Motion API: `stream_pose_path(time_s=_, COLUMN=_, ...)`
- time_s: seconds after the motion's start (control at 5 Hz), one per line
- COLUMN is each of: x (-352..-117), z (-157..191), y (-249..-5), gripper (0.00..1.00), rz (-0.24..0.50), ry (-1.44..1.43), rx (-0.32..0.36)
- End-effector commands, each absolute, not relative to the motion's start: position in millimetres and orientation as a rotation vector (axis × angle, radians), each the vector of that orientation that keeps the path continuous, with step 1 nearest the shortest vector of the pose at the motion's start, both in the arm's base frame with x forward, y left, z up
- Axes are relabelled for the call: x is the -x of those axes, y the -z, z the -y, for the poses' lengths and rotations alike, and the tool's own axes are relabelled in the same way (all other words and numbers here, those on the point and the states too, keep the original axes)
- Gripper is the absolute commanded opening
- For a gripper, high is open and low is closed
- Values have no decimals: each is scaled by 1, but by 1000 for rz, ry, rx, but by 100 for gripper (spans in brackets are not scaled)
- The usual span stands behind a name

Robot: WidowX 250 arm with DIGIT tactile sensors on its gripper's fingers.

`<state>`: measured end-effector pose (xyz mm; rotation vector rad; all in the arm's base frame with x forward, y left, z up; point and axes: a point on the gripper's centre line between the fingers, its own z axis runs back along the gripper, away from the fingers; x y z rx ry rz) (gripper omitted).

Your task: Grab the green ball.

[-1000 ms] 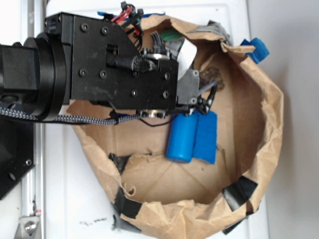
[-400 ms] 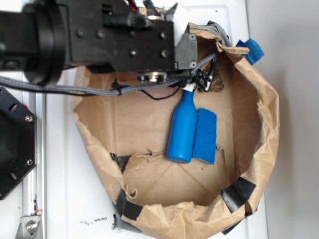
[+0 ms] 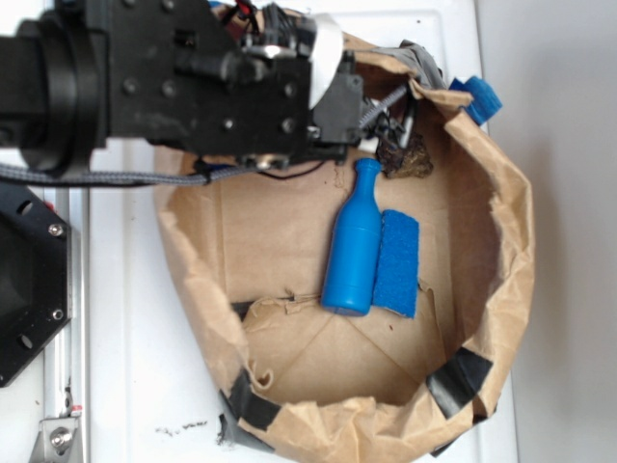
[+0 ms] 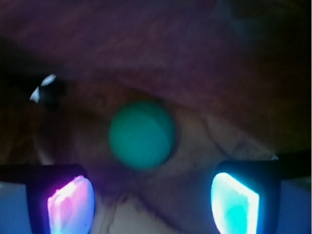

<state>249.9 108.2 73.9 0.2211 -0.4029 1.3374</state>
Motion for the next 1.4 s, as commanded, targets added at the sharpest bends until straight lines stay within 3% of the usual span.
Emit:
stream_pose_path(time_s=0.0, x=-256, z=-108, y=-77, gripper=100, rz=472, ry=-1353, rx=-229)
stream_pose_path(time_s=0.6, x=-260, z=-114, y=-72, gripper=100, rz=471, ry=-1373, rx=-256)
stream_pose_path(time_s=1.0, x=-272, z=-116, y=-44, gripper=100, rz=537, ry=-1339, rx=-265)
stream_pose_path(time_s=1.2, x=-275, z=-114, y=-34, gripper=100, rz=549, ry=-1328, rx=-302)
